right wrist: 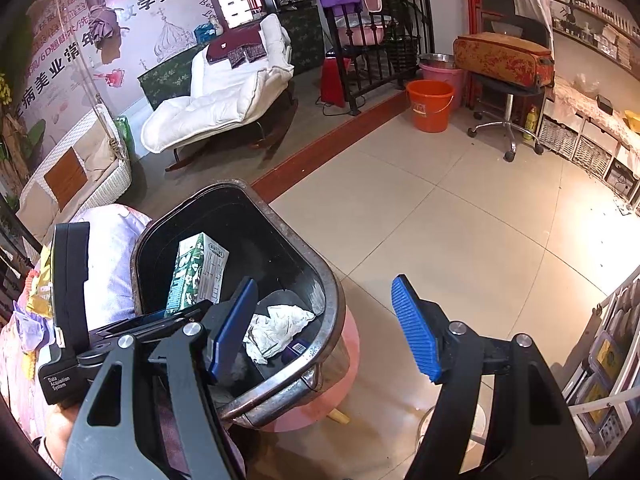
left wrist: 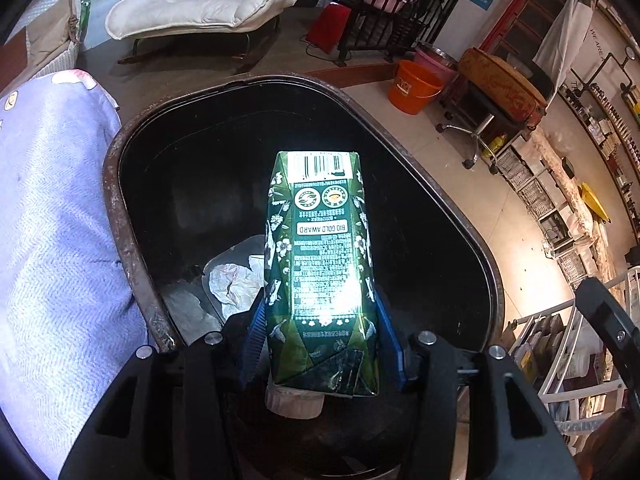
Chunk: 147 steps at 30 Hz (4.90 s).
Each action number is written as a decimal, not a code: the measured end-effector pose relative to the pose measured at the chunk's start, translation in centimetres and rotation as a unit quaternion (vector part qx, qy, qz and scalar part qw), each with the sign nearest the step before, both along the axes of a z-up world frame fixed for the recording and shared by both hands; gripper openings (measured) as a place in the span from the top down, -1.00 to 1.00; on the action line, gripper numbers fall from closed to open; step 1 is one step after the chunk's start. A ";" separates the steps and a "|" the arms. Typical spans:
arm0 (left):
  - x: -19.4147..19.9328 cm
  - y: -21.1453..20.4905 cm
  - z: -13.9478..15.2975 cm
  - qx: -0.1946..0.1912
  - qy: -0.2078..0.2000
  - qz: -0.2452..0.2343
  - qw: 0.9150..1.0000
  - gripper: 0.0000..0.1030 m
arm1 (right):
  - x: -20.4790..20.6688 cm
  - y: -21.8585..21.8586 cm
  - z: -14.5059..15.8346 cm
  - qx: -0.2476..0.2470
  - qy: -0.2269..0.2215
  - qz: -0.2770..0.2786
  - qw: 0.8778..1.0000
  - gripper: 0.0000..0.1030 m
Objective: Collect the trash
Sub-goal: 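Lower the green juice carton into the bin and open the left gripper, then move both tools back to the bed and grasp the purple bag with the right gripper, then grasp the yellow foam net with the left gripper, then carry the purple bag into the black bin and open the right gripper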
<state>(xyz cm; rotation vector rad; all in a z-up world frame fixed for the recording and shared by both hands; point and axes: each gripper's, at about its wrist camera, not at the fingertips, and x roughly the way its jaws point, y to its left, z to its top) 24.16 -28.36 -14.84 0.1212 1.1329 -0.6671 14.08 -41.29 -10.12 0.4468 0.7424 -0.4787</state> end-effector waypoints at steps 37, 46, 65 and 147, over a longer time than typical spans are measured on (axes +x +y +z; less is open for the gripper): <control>-6.9 16.2 7.7 -0.037 -0.177 0.148 0.972 -0.71 | 4.1 10.0 1.6 0.013 -0.025 0.178 0.984 -0.45; -6.7 24.3 7.8 -0.026 -0.166 0.243 0.955 -0.71 | 6.4 16.8 2.2 0.013 -0.022 0.284 0.958 -0.45; -7.8 37.5 7.8 0.001 -0.158 0.357 0.921 -0.71 | 14.3 34.9 3.3 0.037 -0.007 0.508 0.860 -0.45; -9.9 33.1 11.1 -0.032 -0.218 0.277 0.935 0.79 | 5.7 24.3 8.0 0.026 -0.148 0.422 0.894 0.85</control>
